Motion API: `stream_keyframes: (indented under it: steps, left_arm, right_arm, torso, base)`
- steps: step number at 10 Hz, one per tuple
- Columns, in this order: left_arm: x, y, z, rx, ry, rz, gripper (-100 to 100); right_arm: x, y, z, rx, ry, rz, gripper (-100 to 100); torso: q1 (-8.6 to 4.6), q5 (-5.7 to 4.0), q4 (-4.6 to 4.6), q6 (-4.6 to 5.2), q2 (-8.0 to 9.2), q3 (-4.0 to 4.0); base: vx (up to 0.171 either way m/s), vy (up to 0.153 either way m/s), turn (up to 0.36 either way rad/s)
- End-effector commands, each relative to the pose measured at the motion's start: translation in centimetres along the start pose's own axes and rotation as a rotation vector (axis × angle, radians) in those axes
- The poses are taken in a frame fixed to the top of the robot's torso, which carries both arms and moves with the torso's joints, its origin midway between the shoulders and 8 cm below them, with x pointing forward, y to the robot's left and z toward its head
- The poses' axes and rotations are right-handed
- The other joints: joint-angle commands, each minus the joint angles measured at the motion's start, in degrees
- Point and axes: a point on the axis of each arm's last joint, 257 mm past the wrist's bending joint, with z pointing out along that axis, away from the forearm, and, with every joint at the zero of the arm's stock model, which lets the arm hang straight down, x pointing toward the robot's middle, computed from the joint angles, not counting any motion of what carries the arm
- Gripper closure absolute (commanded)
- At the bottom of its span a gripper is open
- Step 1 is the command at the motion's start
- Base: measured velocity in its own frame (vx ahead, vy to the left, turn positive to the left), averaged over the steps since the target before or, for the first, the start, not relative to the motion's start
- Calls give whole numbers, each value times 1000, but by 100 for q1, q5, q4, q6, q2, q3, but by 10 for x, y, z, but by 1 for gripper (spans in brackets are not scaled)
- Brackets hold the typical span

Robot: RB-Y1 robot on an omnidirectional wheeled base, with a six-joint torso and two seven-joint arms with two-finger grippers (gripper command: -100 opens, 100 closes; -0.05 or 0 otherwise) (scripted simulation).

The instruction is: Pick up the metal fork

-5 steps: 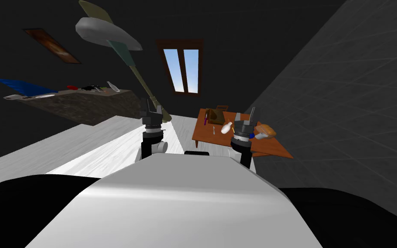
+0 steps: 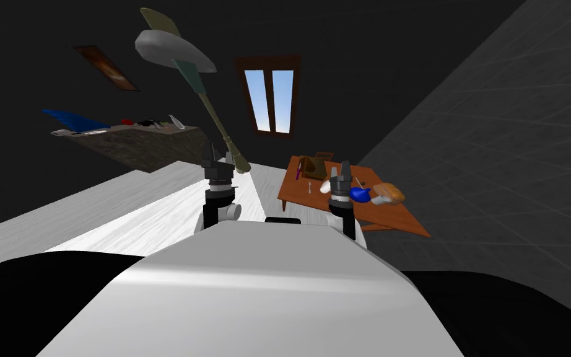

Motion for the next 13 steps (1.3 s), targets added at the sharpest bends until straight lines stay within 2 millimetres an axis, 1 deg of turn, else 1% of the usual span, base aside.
stream_keyframes:
  steps: [1, 2, 3, 4, 5, 7, 8, 10, 12, 13]
  left_arm:
    - [0, 0, 0, 0, 0, 0, 0]
    - [0, 0, 0, 0, 0, 0, 0]
    - [0, 0, 0, 0, 0, 0, 0]
    - [0, 0, 0, 0, 0, 0, 0]
    - [0, 0, 0, 0, 0, 0, 0]
    - [0, 0, 0, 0, 0, 0, 0]
    - [0, 0, 0, 0, 0, 0, 0]
    - [0, 0, 0, 0, 0, 0, 0]
    - [0, 0, 0, 0, 0, 0, 0]
    - [0, 0, 0, 0, 0, 0, 0]
  right_arm:
    - [8, -22, -2, 46, 37, -23, -100]
    - [12, -34, -4, 69, 60, -40, -100]
    - [12, -39, -5, 79, 61, -40, -100]
    - [16, -56, -9, 113, 85, -59, -100]
    - [16, -57, -9, 116, 86, -59, -100]
    - [22, -88, -17, 177, 138, -103, -100]
    - [22, -97, -21, 197, 139, -104, -100]
    - [25, -130, -31, 263, 195, -156, -100]
    - [25, -155, -42, 316, 226, -187, -100]
    - [24, -163, -47, 334, 227, -188, -100]
  torso:
    - [0, 0, 0, 0, 0, 0]
    - [1, 1, 0, -1, 1, 1]
    - [-2, 0, 0, -1, -2, -1]
    - [-1, 0, -1, 3, -7, -4]
    - [0, 0, -1, 0, -8, -4]
    - [5, 1, -2, 0, -13, -7]
    - [3, 1, -2, -1, -8, -4]
    - [3, 1, -2, 0, -10, -5]
    - [4, 1, -2, 4, -11, -6]
    - [9, 2, -2, 1, -12, -6]
  base:
    - [-66, -29, 159]
    - [-59, -40, 203]
    - [-39, -34, 51]
    - [-43, -27, 93]
    - [-32, -21, 67]
    - [-43, -19, 193]
    - [-45, -28, 78]
    - [-44, -15, 206]
    - [-37, -8, 117]
    - [-31, -2, 89]
